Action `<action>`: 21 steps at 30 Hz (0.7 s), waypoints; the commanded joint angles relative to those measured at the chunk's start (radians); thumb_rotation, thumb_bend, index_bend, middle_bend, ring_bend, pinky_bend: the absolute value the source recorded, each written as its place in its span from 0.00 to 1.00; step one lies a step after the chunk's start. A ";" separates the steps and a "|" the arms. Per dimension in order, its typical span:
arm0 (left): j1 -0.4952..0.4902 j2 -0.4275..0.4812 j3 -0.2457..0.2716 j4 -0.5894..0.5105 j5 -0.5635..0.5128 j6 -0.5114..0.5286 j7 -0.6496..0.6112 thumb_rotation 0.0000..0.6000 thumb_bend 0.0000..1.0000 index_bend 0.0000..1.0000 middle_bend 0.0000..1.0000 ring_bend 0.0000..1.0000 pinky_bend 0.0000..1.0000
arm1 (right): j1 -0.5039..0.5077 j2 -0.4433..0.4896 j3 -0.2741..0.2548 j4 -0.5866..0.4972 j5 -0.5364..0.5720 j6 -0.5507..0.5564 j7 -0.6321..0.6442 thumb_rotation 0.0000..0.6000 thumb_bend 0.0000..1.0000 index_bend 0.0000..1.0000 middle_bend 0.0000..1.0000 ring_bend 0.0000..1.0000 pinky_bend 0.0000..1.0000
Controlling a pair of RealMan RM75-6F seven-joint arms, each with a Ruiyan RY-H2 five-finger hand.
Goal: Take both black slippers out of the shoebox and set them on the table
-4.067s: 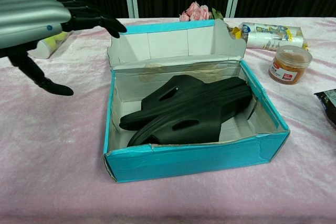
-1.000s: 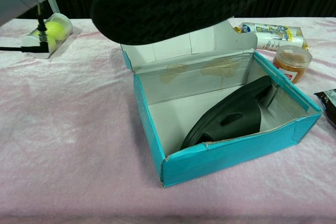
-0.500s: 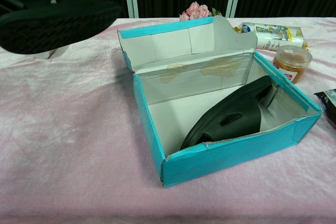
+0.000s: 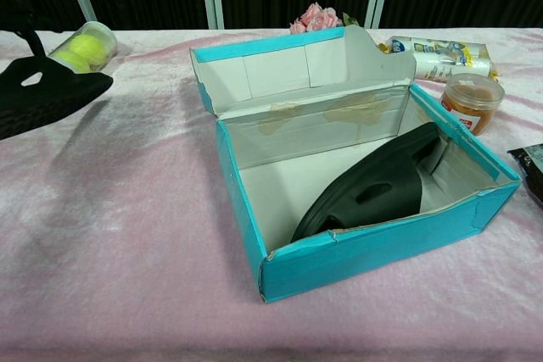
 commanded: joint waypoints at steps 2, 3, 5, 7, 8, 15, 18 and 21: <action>-0.013 -0.030 0.006 0.009 -0.022 -0.049 0.078 1.00 0.00 0.02 0.14 0.08 0.04 | 0.004 0.002 -0.001 -0.006 -0.003 -0.002 -0.005 1.00 0.09 0.00 0.00 0.00 0.05; -0.011 -0.027 0.006 -0.004 -0.021 -0.056 0.068 1.00 0.00 0.01 0.09 0.05 0.03 | 0.005 0.004 -0.002 -0.008 -0.005 -0.002 -0.005 1.00 0.08 0.00 0.00 0.00 0.05; -0.005 -0.009 0.009 -0.036 -0.014 -0.065 0.035 1.00 0.00 0.00 0.04 0.01 0.01 | 0.009 0.008 -0.002 -0.011 -0.013 -0.001 -0.002 1.00 0.05 0.00 0.00 0.00 0.05; 0.007 0.018 0.015 -0.069 0.001 -0.056 0.026 1.00 0.00 0.00 0.03 0.00 0.00 | 0.017 0.016 -0.002 -0.014 -0.023 -0.005 0.000 1.00 0.02 0.00 0.00 0.00 0.05; 0.014 0.027 0.017 -0.079 0.012 -0.042 0.028 1.00 0.00 0.00 0.04 0.00 0.00 | 0.023 0.020 -0.001 -0.017 -0.029 -0.009 -0.002 1.00 0.01 0.00 0.00 0.00 0.05; 0.110 0.094 0.047 -0.136 0.208 0.161 -0.161 1.00 0.00 0.00 0.17 0.07 0.02 | 0.141 0.054 0.006 -0.057 -0.149 -0.099 0.014 1.00 0.02 0.00 0.00 0.00 0.05; 0.146 0.115 0.055 -0.141 0.250 0.228 -0.159 1.00 0.00 0.00 0.17 0.07 0.02 | 0.208 0.051 0.009 -0.052 -0.189 -0.163 0.039 1.00 0.05 0.01 0.01 0.00 0.05; 0.175 0.143 0.067 -0.169 0.271 0.259 -0.170 1.00 0.00 0.00 0.16 0.07 0.02 | 0.284 0.039 0.008 -0.033 -0.229 -0.239 0.050 1.00 0.05 0.05 0.03 0.00 0.05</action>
